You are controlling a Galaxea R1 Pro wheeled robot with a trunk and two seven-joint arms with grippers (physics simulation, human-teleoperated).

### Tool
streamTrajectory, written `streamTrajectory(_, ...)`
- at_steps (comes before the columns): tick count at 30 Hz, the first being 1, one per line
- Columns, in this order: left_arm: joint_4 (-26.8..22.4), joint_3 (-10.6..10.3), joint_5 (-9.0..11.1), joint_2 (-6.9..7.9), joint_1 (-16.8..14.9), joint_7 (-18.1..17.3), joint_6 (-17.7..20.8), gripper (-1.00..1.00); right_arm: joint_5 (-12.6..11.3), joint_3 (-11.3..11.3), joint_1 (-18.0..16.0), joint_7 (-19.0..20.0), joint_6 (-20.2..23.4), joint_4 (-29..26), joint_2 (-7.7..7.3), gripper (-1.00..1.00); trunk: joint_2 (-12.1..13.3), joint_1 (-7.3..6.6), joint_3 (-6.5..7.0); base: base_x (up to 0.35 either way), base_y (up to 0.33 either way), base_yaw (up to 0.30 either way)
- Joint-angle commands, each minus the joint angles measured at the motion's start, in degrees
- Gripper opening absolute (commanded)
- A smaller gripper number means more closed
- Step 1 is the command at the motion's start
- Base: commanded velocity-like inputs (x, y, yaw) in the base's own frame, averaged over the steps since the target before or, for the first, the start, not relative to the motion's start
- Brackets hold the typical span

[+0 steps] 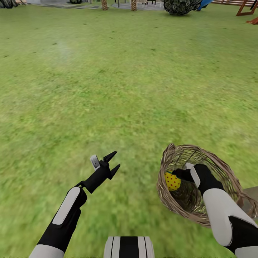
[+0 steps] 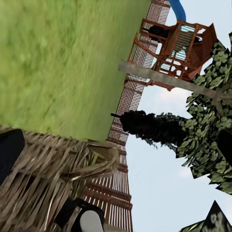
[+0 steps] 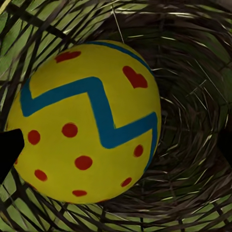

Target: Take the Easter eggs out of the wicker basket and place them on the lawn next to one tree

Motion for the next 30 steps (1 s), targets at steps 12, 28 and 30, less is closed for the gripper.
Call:
streamTrajectory(12, -0.03, 0.11, 0.20, 0.01, -0.03, -0.07, 0.23, 1.00, 0.33, -0.28, -0.02, 1.83, 0.25, -0.09, 0.24, 1.00, -0.18, 0.30, -2.70, 0.000, 0.000, 0.000)
streamTrajectory(28, -0.03, 0.11, 0.20, -0.02, -0.02, -0.07, 0.23, 1.00, 0.07, -0.71, -0.02, 9.65, 1.13, 0.69, 0.20, -1.00, -0.22, 0.37, -3.36, 0.000, 0.000, 0.000)
streamTrajectory(30, -0.03, 0.11, 0.20, -0.02, -0.03, -0.07, 0.23, 1.00, 0.09, -0.71, -0.02, 9.52, 1.13, 0.71, 0.20, -1.00, -0.22, 0.37, -3.36, 0.000, 0.000, 0.000)
